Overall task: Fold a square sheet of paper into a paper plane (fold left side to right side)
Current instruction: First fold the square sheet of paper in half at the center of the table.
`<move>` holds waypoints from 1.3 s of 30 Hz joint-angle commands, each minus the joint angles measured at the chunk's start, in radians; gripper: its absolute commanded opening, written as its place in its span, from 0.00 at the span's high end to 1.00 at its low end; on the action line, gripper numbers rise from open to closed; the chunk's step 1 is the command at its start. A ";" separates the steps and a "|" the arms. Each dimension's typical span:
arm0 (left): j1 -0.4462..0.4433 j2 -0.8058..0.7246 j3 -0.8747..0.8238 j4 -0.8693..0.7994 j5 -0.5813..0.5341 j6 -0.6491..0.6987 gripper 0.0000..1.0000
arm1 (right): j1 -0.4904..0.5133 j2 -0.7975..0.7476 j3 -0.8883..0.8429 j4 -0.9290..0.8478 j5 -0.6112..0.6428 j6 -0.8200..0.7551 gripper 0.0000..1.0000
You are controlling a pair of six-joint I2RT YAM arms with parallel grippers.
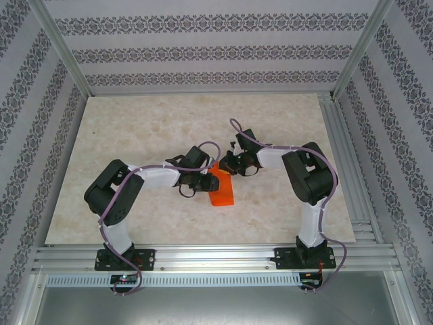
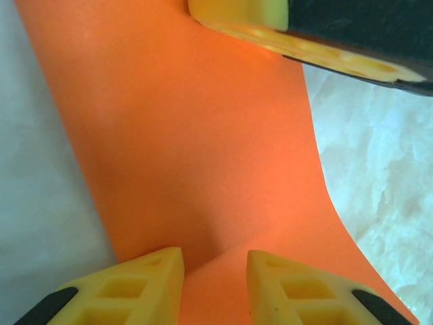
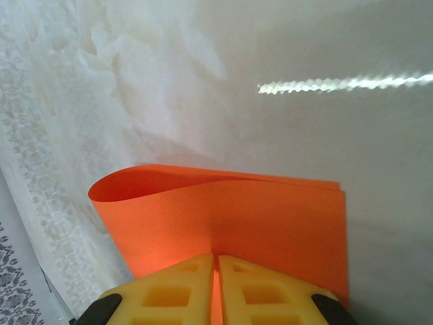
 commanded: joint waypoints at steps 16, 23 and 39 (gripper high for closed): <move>-0.077 -0.063 -0.078 -0.024 0.046 0.001 0.66 | 0.009 0.059 -0.018 -0.050 0.080 -0.013 0.88; -0.109 -0.075 -0.101 0.019 0.041 -0.028 0.65 | 0.009 0.061 -0.019 -0.050 0.077 -0.015 0.88; -0.161 -0.076 -0.089 0.043 0.043 -0.036 0.64 | 0.012 0.067 -0.017 -0.049 0.072 -0.013 0.87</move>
